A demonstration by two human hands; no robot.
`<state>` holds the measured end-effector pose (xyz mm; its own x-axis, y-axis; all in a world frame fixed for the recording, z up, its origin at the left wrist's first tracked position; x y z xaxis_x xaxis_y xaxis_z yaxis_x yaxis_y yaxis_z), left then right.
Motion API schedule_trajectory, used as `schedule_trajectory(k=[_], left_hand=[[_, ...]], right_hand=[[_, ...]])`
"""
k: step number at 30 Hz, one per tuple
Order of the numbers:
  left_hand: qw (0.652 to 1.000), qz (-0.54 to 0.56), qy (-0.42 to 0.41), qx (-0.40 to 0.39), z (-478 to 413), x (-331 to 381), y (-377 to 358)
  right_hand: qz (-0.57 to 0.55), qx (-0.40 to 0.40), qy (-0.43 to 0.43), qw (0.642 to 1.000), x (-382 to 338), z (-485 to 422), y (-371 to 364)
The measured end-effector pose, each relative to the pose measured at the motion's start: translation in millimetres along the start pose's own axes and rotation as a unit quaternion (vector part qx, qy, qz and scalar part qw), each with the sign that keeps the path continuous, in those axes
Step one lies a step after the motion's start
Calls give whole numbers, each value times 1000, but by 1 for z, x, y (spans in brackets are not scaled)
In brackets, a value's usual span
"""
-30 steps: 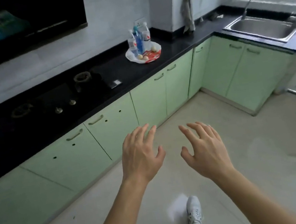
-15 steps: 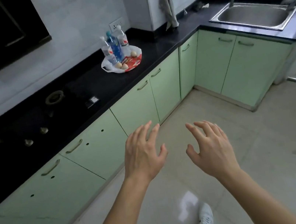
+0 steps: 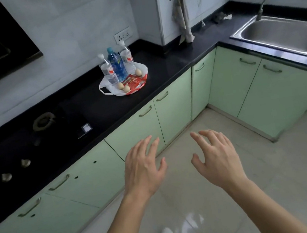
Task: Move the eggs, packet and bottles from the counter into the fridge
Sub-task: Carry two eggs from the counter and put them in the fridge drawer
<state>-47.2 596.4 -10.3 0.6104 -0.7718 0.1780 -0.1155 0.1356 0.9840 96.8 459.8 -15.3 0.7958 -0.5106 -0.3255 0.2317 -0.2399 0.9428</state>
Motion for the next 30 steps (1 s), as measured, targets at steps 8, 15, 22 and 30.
schedule_trajectory(k=[8, 15, 22, 30], left_hand=[[1000, 6, 5, -9, -111, -27, -12], [999, 39, 11, 14, -242, -68, 6], [998, 48, -3, 28, -356, -97, 20], [998, 53, 29, 22, -426, -131, 12]], right_hand=[[10, -23, 5, 1000, 21, -115, -15], [40, -43, 18, 998, 13, -260, -17], [47, -25, 35, 998, 6, -378, -11], [28, -53, 61, 996, 7, -464, -37]])
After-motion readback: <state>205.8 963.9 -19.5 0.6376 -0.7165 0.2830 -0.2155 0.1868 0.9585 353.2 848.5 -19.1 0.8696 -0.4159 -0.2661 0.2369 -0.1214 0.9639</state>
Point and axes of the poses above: each hand's wrist, its own z-axis away from the middle knuckle, its own y-axis out of the back of the hand, x = y × z, the point moved 9 cm from there along -z, towards the middle knuckle, and after that the axes turned 10 degrees about -x, right-handed, at the moved point
